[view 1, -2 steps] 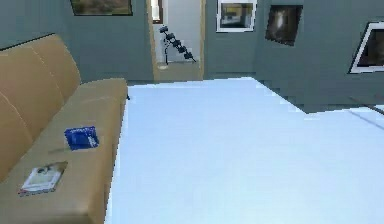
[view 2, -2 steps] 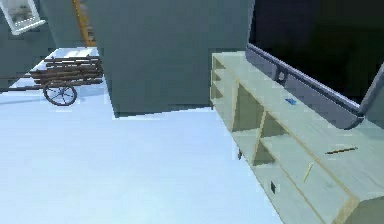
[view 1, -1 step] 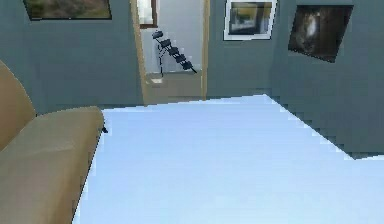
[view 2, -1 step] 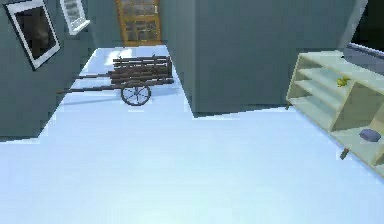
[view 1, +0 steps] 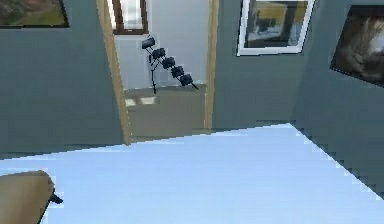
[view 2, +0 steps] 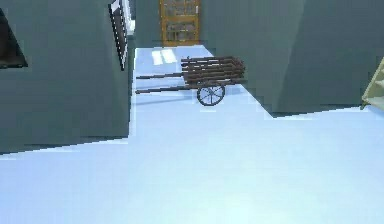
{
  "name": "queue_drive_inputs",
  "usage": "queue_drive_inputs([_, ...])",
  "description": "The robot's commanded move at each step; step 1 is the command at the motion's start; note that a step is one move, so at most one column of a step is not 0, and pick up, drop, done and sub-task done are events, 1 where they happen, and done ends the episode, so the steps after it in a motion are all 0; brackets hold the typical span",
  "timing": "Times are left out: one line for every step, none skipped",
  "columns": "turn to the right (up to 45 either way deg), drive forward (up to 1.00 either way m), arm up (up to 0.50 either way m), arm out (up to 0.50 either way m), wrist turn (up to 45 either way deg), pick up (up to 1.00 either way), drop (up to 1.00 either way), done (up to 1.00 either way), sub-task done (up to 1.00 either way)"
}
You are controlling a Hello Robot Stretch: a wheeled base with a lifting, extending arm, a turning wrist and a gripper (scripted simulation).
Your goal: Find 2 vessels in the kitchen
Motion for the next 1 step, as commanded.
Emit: queue_drive_inputs([-3.0, 0.00, 0.00, 0.00, 0.0, 0.00, 0.00, 0.00, 0.00])
